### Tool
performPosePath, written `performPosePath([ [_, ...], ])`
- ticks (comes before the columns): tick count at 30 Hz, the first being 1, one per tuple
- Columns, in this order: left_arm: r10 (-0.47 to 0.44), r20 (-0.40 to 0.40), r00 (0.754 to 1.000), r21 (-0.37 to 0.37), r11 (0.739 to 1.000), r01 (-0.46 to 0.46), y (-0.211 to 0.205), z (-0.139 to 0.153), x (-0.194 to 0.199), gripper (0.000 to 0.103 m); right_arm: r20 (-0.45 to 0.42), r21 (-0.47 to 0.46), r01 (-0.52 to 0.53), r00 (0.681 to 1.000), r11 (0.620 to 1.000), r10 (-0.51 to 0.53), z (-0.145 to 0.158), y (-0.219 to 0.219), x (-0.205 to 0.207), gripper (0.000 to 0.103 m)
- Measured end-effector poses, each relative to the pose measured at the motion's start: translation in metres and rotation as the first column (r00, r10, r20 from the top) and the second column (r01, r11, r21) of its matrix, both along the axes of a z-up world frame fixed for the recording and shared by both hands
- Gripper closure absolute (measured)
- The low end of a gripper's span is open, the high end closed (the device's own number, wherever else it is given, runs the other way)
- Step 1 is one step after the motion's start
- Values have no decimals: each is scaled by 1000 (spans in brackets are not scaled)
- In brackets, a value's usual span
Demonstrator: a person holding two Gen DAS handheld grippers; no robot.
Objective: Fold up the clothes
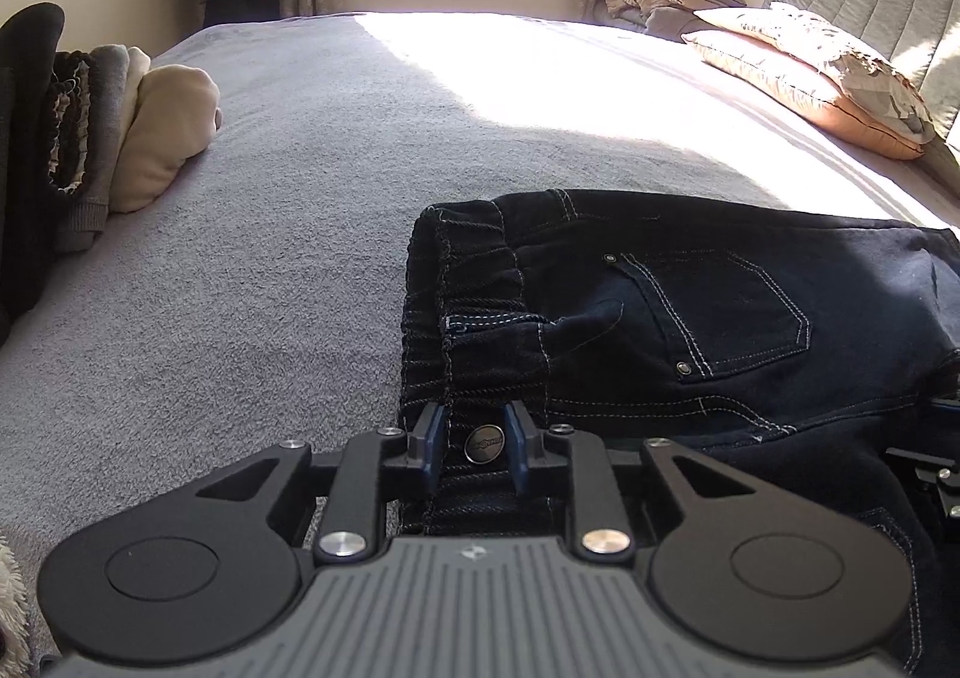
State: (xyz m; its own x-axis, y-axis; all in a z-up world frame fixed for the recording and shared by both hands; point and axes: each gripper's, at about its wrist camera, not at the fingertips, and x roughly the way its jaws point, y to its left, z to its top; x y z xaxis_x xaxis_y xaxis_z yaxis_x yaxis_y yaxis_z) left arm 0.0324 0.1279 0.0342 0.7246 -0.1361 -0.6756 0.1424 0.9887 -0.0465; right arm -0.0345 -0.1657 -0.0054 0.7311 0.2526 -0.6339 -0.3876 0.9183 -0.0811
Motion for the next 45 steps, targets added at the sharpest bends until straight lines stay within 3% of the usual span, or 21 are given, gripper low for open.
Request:
performPosePath([
  [7, 6, 12, 1000, 23, 1000, -7, -4, 0, -3, 76, -3, 8, -8, 1000, 1000, 8, -1, -4, 5, 50],
  [10, 3, 7, 1000, 20, 1000, -4, -4, -1, -2, 73, -6, 13, 10, 1000, 1000, -10, -4, -8, 9, 35],
  [12, -11, 2, 1000, 22, 1000, 11, -5, -1, -2, 68, -21, 46, 23, 1000, 999, -22, -5, -14, 13, 32],
  [14, -59, -27, 998, -12, 998, 59, -5, -4, 0, 39, -34, 76, 27, 999, 997, -24, -5, -18, 16, 31],
  [16, -86, -32, 996, -22, 996, 86, -8, -6, 2, 30, -34, 88, 32, 999, 996, -29, -5, -18, 16, 30],
  [18, -81, -34, 996, -14, 997, 81, -12, -6, 4, 28, -36, 111, 41, 999, 993, -37, -4, -19, 16, 29],
  [19, -75, -31, 997, -17, 997, 74, -12, -6, 5, 29, -37, 124, 46, 998, 991, -42, -3, -20, 16, 31],
  [21, -54, -22, 998, -19, 998, 54, -11, -4, 6, 56, -32, 163, 50, 998, 985, -45, 0, -23, 16, 53],
  [22, -33, -20, 999, -10, 999, 33, -10, -3, 8, 64, -31, 178, 54, 998, 983, -49, 2, -25, 17, 63],
  [26, -4, 10, 1000, -68, 998, 5, -4, 6, 5, 67, -21, 226, 64, 998, 972, -61, 11, -30, 18, 74],
  [29, -6, 79, 997, -49, 999, 10, -8, 20, -4, 67, 82, 201, 38, 995, 979, -56, 24, -24, 6, 76],
  [34, 27, 20, 999, -51, 998, -26, -6, 4, 7, 67, -72, 244, 92, 994, 965, -77, -7, -33, 33, 67],
  [39, 59, 42, 997, -34, 998, -57, -8, 10, 5, 68, -49, 205, 70, 997, 976, -62, 3, -28, 34, 66],
  [40, 75, 64, 995, -14, 997, -74, -6, 14, 4, 89, 1, 181, 60, 998, 982, -61, 7, -24, 30, 67],
  [41, 90, 86, 992, 5, 996, -91, -5, 18, 4, 103, 51, 156, 50, 997, 987, -58, 12, -19, 26, 67],
  [43, 115, 117, 986, 30, 992, -119, -1, 25, 4, 103, 94, 112, 32, 995, 993, -43, 16, -12, 24, 67],
  [44, 109, 71, 992, -14, 994, -108, 8, 20, 10, 103, 95, 101, 29, 995, 994, -38, 16, -10, 25, 67],
  [45, 103, 26, 994, -55, 993, -101, 15, 16, 15, 102, 28, 120, 45, 998, 992, -48, 10, -14, 35, 66],
])
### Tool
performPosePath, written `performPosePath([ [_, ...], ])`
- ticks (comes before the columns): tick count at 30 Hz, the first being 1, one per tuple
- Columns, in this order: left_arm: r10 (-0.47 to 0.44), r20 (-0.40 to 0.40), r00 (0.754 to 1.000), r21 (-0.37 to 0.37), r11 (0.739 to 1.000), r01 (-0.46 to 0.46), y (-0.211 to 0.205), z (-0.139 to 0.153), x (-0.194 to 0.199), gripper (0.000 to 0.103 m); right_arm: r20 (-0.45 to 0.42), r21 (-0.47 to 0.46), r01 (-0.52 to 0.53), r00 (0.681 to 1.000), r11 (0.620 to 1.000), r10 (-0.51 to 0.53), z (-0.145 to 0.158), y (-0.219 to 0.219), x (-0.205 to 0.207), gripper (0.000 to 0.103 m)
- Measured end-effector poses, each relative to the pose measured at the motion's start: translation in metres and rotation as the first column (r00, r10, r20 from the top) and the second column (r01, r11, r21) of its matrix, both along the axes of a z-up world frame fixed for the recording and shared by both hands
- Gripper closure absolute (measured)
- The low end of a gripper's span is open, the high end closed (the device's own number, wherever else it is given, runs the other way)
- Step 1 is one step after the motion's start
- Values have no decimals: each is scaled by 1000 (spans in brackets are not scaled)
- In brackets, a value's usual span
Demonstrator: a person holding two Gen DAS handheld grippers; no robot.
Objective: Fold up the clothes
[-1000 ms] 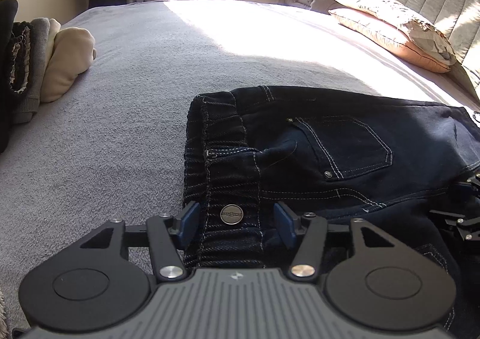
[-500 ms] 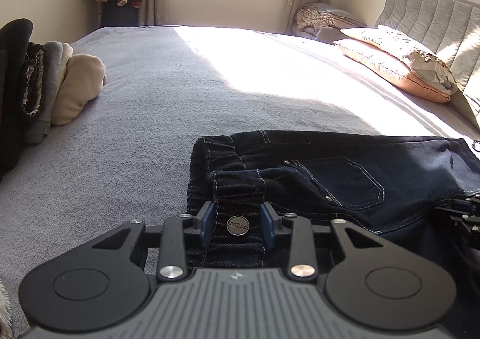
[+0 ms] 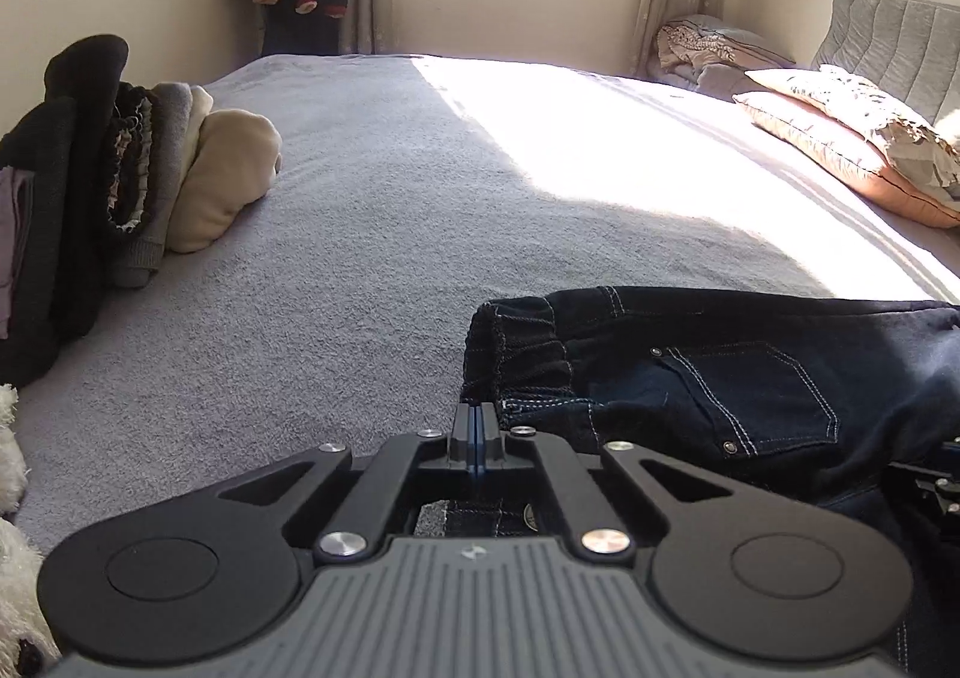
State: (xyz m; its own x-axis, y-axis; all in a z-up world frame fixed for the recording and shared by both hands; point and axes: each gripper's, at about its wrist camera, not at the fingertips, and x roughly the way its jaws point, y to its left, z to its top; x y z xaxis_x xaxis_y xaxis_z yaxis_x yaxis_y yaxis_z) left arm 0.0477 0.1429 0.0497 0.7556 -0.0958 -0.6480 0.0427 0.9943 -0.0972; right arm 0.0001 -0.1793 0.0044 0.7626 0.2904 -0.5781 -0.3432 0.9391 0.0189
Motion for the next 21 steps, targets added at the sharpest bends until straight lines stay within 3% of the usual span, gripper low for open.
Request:
performPosePath([
  [1, 5, -33, 999, -30, 1000, -6, 3, -6, 3, 102, -81, 37, 19, 997, 999, -16, -12, -6, 10, 63],
  [3, 7, -64, 998, -61, 998, -10, 6, -13, 3, 102, -87, 77, 30, 996, 997, -24, -14, -11, 12, 62],
  [5, -6, -54, 999, -59, 998, 3, 6, -9, 3, 97, -83, 10, 20, 996, 1000, -19, -9, -5, 8, 52],
  [6, -9, -51, 999, -76, 997, 5, 7, -5, 4, 92, -81, -25, 15, 997, 1000, -17, -7, -2, 5, 50],
  [8, -15, -41, 999, -135, 991, 10, 11, 1, 6, 64, -79, -62, 3, 997, 998, -8, -4, 3, 1, 46],
  [10, -63, -35, 997, -186, 981, 56, 8, 8, 13, 56, -94, -67, -17, 995, 998, 11, 1, 3, -1, 43],
  [13, -112, -47, 993, -153, 983, 104, -7, 11, 25, 43, -124, -38, -30, 992, 999, 25, 8, -6, -5, 42],
  [17, -139, -77, 987, -31, 990, 137, -26, 2, 45, 42, -115, -48, -23, 993, 999, 17, 17, -19, -15, 40],
  [19, -115, -98, 989, -4, 993, 115, -31, -8, 58, 43, -119, -47, -27, 993, 999, 21, 17, -27, -21, 40],
  [21, -81, -107, 991, 21, 996, 83, -33, -13, 69, 55, -123, -53, -32, 992, 998, 25, 17, -32, -25, 41],
])
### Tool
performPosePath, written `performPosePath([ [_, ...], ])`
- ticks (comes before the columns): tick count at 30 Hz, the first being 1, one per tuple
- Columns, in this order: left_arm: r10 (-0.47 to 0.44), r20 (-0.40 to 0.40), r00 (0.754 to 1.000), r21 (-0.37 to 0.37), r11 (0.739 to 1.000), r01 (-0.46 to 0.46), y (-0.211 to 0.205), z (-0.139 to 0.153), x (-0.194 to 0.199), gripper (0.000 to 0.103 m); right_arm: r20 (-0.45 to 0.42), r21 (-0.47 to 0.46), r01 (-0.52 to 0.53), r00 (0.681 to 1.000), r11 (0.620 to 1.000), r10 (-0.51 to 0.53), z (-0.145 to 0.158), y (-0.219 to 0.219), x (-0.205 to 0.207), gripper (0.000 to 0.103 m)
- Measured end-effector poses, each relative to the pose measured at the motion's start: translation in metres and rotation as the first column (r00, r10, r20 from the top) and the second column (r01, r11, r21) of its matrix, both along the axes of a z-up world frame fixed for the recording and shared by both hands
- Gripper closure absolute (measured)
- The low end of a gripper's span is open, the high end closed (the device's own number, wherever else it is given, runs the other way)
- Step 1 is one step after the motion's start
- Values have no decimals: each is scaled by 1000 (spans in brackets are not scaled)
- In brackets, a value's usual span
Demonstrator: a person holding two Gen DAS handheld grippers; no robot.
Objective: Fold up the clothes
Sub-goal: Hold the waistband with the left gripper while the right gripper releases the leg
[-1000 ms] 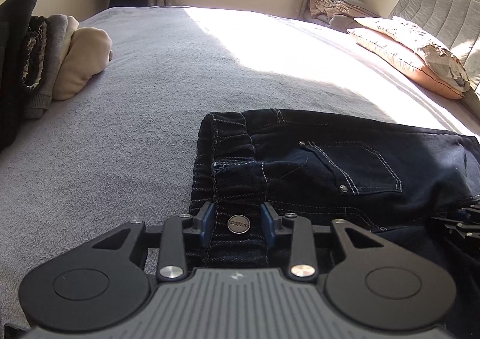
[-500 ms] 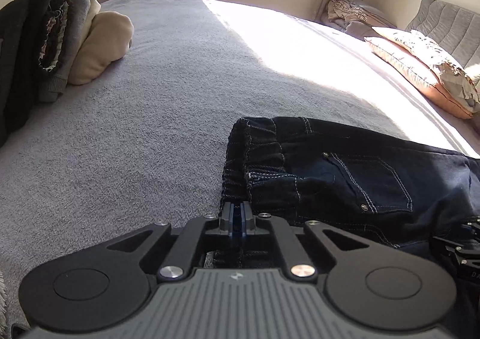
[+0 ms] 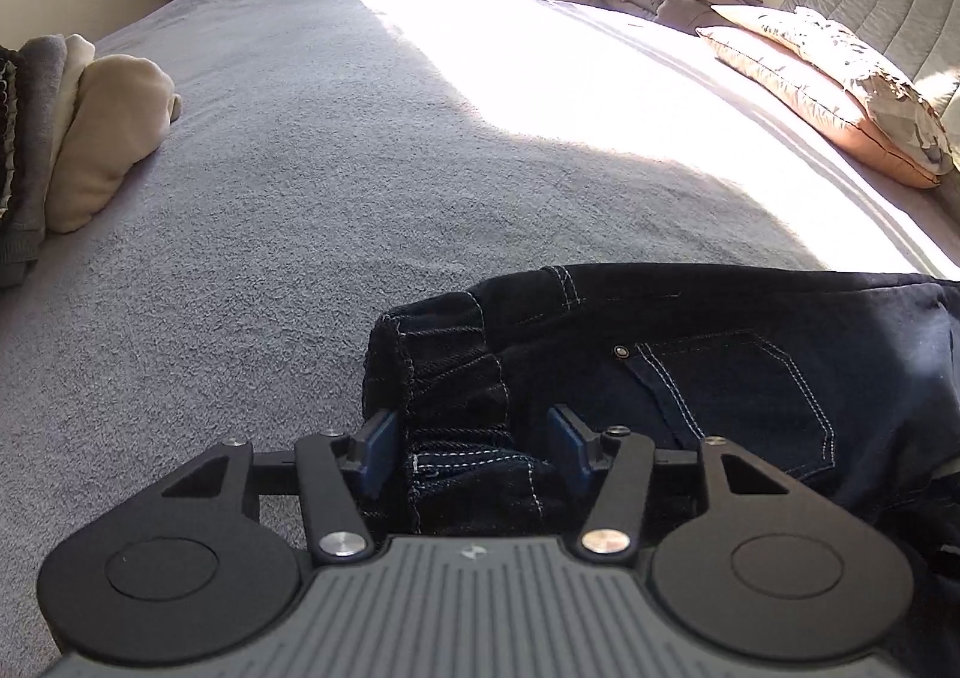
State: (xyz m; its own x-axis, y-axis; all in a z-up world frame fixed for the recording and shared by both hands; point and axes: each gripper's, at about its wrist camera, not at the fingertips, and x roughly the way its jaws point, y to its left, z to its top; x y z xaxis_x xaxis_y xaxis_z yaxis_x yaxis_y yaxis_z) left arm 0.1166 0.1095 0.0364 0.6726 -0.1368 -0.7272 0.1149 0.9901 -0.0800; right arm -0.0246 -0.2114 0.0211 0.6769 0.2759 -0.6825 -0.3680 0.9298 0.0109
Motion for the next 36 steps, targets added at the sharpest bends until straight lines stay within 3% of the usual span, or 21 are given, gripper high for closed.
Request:
performPosePath([
  [3, 44, 14, 999, -15, 999, -44, 3, 0, 8, 61, -1, -7, -6, 1000, 1000, 6, 0, -6, -4, 44],
  [5, 81, 21, 997, -50, 996, -79, 6, 2, 10, 63, 13, 5, 22, 1000, 1000, -22, 2, -12, -3, 65],
  [7, 110, 33, 993, -75, 991, -107, 8, 4, 11, 65, 16, 30, 55, 998, 998, -56, 3, -18, 0, 73],
  [10, 150, 83, 985, -53, 988, -146, 6, 12, 11, 85, 17, 53, 94, 995, 994, -95, 5, -27, 4, 73],
  [13, 176, 71, 982, -103, 980, -168, 12, 14, 14, 86, 24, 68, 122, 992, 990, -124, 9, -36, 3, 73],
  [17, 160, 76, 984, -70, 986, -155, 9, 12, 13, 86, 45, 85, 118, 991, 989, -122, 13, -39, 0, 73],
  [21, 194, 66, 979, -82, 979, -189, 14, 9, 13, 85, 81, 61, 101, 991, 993, -106, 12, -35, 0, 72],
  [25, 286, 39, 957, -139, 950, -279, 23, 16, 0, 83, 29, -63, 59, 998, 996, -57, -7, -23, 7, 63],
  [27, 296, 57, 953, -147, 947, -286, 30, 24, -11, 76, 3, -123, 33, 999, 992, -33, -16, -18, 8, 58],
  [29, 302, 72, 951, -140, 947, -290, 34, 29, -22, 64, 15, -123, 49, 999, 991, -47, -11, -19, 9, 58],
  [32, 249, 68, 966, -159, 959, -236, 34, 34, -38, 63, 46, -92, 53, 998, 994, -49, -5, -22, 7, 58],
  [36, 74, 67, 995, -171, 983, -62, -4, 31, -63, 55, 19, 3, -21, 1000, 1000, 21, -5, -14, 3, 58],
])
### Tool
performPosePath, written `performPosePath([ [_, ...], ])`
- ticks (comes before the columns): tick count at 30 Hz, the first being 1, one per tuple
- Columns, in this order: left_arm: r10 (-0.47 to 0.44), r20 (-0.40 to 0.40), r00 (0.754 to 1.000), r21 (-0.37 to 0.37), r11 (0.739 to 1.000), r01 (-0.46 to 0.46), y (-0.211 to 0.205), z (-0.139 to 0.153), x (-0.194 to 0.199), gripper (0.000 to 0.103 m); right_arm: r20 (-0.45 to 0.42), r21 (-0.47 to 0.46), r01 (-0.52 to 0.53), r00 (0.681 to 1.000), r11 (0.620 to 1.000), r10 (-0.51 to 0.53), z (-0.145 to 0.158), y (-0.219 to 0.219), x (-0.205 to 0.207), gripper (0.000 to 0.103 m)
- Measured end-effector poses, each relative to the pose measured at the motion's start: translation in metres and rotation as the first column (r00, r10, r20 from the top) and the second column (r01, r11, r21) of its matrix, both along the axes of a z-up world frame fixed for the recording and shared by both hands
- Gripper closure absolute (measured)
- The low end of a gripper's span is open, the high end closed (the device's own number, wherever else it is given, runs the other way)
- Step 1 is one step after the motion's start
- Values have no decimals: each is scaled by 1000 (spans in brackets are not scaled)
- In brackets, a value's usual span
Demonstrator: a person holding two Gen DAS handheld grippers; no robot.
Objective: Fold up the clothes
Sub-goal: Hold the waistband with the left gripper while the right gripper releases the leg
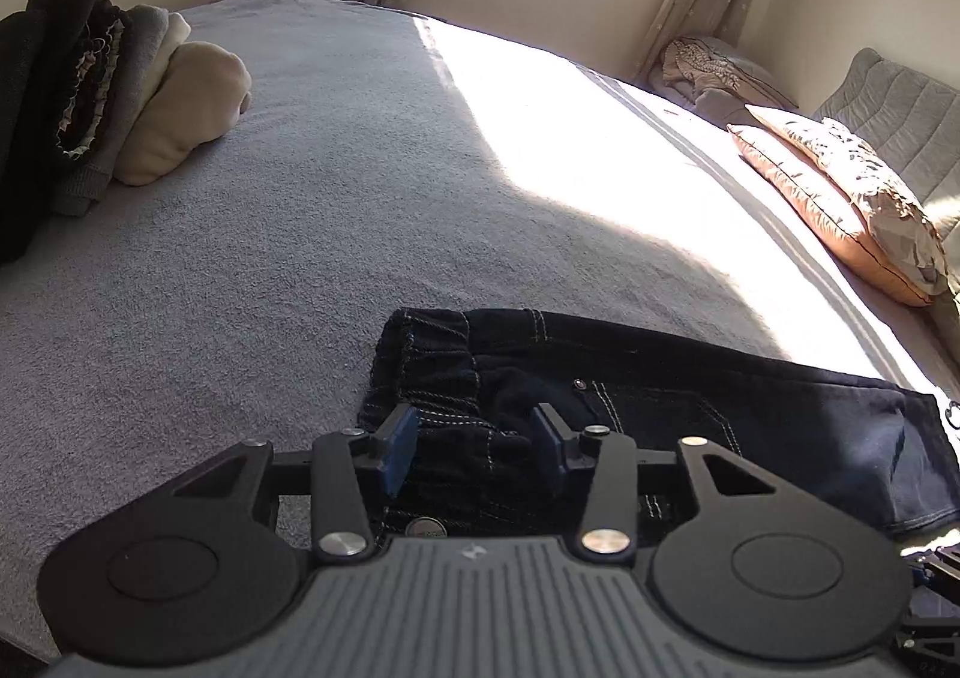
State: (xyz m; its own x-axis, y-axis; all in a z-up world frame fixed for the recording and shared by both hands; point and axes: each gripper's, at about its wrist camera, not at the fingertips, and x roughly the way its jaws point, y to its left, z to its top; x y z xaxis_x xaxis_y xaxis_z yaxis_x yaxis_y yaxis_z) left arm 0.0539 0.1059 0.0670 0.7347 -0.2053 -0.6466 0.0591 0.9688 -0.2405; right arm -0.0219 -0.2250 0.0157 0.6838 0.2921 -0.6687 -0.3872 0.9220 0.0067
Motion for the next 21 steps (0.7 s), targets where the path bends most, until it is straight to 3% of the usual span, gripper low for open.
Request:
performPosePath([
  [5, -214, -59, 975, 108, 970, 219, -69, -21, -21, 50, -14, -60, -47, 999, 997, 47, -14, 19, -3, 59],
  [9, -206, -65, 976, 196, 957, 215, -75, -38, -17, 50, -63, -5, -35, 997, 999, 34, -12, 1, 3, 59],
  [18, -140, -64, 988, 189, 970, 150, -43, -38, -13, 50, -74, -32, 20, 997, 999, -22, -10, -86, -23, 60],
  [19, -142, -62, 988, 193, 969, 152, -44, -38, -13, 50, -75, -28, 40, 996, 999, -42, -10, -101, -26, 62],
  [21, -144, -60, 988, 197, 968, 153, -44, -37, -13, 50, -93, -9, 96, 991, 995, -96, -9, -139, -32, 77],
])
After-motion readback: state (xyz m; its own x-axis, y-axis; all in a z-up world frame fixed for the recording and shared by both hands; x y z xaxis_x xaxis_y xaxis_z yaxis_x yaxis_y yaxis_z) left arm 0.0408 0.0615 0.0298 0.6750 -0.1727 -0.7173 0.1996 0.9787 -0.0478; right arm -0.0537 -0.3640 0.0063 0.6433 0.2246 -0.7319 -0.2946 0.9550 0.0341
